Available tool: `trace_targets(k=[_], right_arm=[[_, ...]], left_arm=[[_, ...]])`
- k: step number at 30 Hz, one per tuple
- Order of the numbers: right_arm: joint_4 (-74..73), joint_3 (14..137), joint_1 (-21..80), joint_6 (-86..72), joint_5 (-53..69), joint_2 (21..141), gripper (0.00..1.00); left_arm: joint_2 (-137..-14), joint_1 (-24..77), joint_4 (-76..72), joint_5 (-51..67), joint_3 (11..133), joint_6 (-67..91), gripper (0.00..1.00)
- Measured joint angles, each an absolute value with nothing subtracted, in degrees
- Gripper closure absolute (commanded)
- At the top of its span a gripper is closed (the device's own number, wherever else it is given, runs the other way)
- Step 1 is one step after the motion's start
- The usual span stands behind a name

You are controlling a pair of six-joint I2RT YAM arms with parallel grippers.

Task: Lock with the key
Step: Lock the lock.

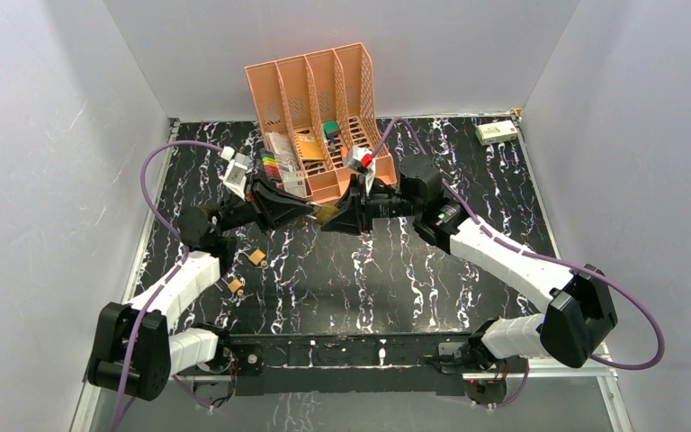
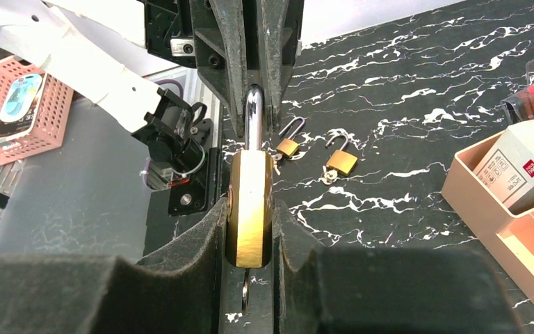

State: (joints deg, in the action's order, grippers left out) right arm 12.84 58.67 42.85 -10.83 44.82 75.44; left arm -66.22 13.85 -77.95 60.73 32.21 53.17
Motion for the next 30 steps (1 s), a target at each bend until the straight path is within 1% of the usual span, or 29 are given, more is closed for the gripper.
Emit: trace_targets(k=[30], right_arm=[[10.44,61.19,39.55,-11.2,49.41,75.48,1.0]], left_arm=[[-68.82,15.03,-80.2,59.7,32.84,53.56,1.0]])
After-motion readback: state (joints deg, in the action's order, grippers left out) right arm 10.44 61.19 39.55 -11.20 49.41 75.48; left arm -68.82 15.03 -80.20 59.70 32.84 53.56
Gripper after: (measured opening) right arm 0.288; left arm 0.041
